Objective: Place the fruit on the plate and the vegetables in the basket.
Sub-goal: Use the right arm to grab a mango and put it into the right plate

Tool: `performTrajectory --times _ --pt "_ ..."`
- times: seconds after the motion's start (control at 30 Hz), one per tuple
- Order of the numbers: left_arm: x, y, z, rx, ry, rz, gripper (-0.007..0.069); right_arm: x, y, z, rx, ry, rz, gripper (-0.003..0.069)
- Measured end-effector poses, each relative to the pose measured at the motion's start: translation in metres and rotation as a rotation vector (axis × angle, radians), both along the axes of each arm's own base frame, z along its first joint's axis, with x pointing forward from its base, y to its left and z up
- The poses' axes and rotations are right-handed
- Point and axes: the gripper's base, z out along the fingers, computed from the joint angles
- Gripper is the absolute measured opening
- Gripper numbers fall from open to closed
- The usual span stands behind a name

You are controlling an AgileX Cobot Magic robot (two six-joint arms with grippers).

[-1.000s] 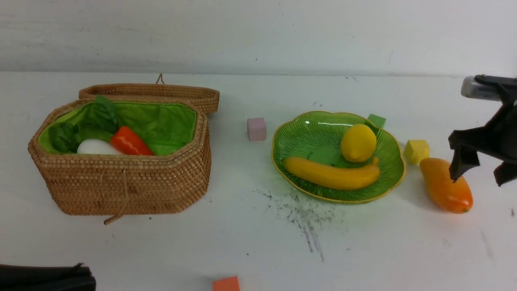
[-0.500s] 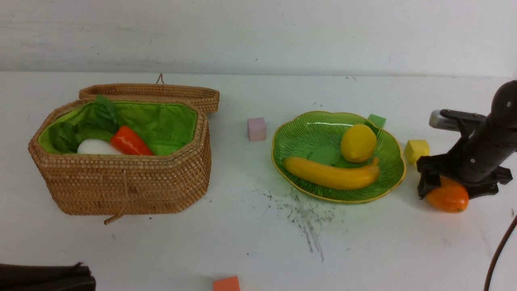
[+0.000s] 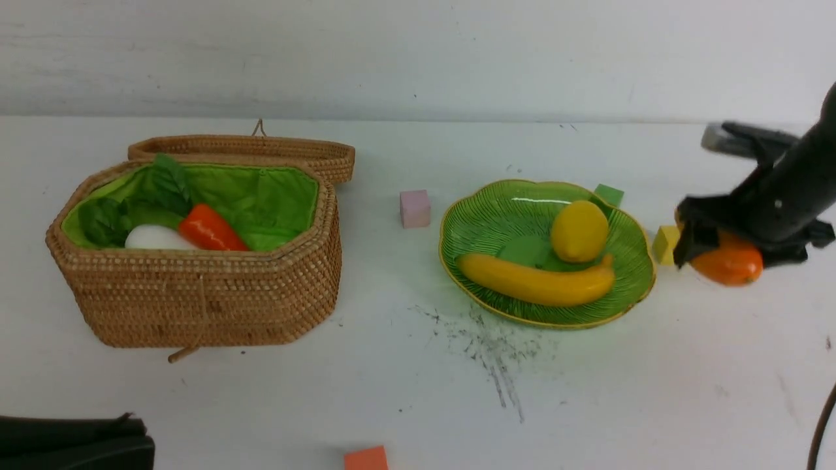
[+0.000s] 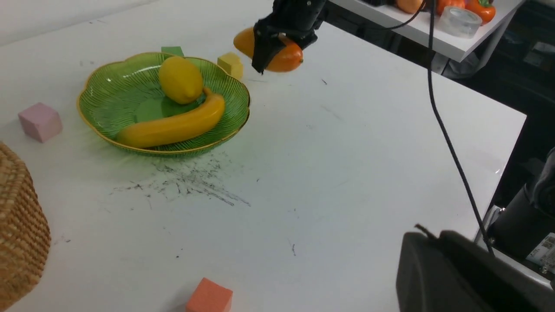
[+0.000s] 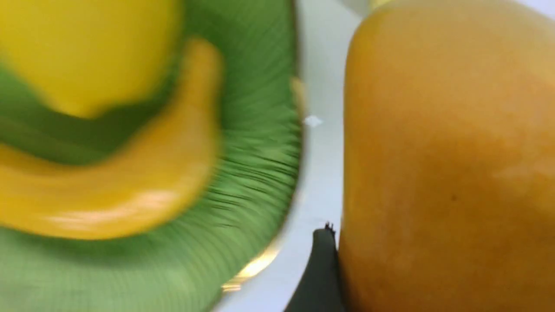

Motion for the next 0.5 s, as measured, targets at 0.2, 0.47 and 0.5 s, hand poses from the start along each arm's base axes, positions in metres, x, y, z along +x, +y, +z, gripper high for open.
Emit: performTrajectory --times 0.2,0.47,0.5 --pt "0.006 0.002 0.007 -0.035 -0.087 0.055 0.0033 0.007 0.082 0.047 0.077 -0.297 0.233 0.0581" --pt "0.01 0.002 0.009 -0.041 -0.115 0.082 0.0039 0.026 0.132 0.001 0.048 -0.34 0.304 0.0581" --pt "0.01 0.003 0.009 -0.027 -0.127 0.089 0.0039 0.027 0.137 -0.007 0.046 -0.33 0.31 0.0581"
